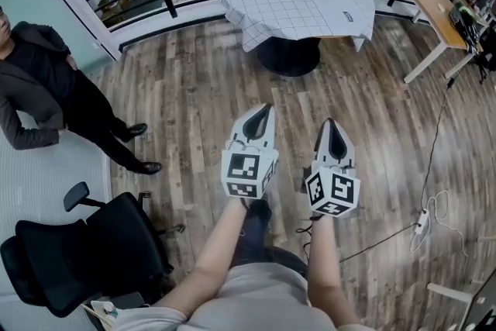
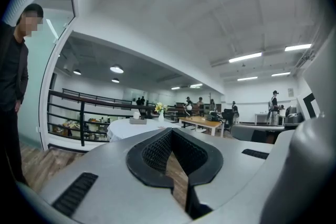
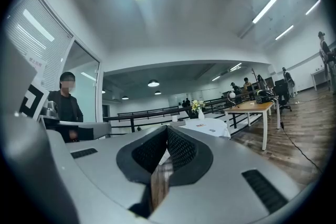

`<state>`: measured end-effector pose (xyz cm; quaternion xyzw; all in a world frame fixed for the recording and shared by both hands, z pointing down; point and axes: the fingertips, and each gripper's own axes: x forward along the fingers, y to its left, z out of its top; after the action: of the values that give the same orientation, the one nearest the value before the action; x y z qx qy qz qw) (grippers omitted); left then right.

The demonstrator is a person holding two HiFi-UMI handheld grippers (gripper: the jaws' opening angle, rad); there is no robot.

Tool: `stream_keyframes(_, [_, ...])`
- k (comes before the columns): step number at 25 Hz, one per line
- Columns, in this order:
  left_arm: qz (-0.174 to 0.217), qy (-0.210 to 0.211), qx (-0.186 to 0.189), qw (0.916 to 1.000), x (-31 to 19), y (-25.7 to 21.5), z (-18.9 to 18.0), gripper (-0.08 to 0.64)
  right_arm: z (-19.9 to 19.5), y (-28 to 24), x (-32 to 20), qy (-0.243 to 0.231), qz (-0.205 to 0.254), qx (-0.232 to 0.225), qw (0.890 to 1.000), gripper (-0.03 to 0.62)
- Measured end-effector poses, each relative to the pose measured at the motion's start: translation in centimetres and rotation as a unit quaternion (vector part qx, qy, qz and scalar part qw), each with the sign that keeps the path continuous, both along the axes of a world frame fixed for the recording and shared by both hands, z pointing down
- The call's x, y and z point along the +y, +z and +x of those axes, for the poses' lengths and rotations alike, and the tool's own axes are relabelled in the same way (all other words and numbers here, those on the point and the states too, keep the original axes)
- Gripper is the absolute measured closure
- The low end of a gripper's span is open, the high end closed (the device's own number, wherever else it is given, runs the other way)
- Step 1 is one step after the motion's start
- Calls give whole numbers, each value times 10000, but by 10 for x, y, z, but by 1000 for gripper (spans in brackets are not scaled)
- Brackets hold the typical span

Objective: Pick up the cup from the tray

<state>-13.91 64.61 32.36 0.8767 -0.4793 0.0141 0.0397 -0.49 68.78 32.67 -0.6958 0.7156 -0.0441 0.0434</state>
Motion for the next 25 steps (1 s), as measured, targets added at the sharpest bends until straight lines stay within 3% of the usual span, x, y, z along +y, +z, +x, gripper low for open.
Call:
stream_keyframes(7, [34,15,39,10000,-87,-9,-2,552,-1,-10,-86,22,20,34,10000,584])
stream_keyframes(13, [-10,55,84,9999,-137,-8,4,554,4,-6,-132,59,-70,77,9999,584])
stream_keyframes(25, [-151,-35,80,9998,-230,9,44,554,38,8,-227,-105,-203,94,9997,584])
